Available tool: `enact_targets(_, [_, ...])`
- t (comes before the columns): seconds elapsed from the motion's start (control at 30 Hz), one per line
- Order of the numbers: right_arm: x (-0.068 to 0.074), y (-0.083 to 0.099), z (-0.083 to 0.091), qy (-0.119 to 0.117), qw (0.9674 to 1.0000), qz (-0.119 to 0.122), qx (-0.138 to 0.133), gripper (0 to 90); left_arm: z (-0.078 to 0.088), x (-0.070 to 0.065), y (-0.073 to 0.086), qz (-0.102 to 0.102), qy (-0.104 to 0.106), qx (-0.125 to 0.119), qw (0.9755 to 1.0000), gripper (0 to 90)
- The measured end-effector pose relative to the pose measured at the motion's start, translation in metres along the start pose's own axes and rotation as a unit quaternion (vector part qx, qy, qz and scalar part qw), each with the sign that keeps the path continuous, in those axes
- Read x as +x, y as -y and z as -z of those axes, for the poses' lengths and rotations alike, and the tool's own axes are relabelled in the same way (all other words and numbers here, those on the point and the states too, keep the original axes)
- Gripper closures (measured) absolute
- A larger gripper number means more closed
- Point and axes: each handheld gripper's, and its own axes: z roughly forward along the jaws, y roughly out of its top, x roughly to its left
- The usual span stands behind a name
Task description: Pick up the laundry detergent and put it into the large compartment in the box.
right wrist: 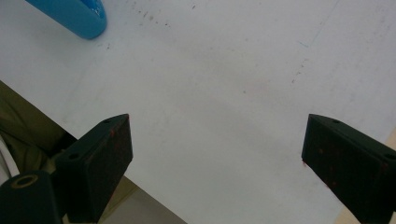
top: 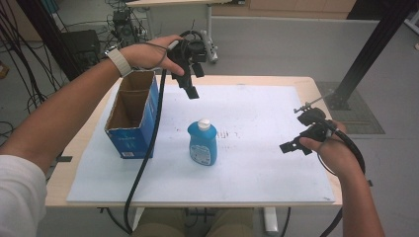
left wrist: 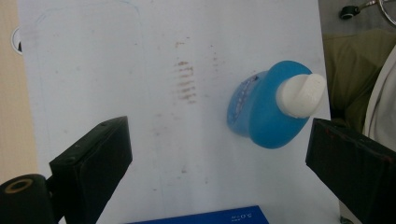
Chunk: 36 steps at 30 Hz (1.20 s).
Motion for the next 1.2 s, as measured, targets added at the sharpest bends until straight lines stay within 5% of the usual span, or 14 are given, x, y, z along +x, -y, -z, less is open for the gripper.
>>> enact_targets(1.2, [0.0, 0.003, -0.002, -0.001, 1.0, -0.003, 0.001, 8.7, -0.019, -0.03, -0.022, -0.073, 0.025, 0.012, 0.997, 6.9])
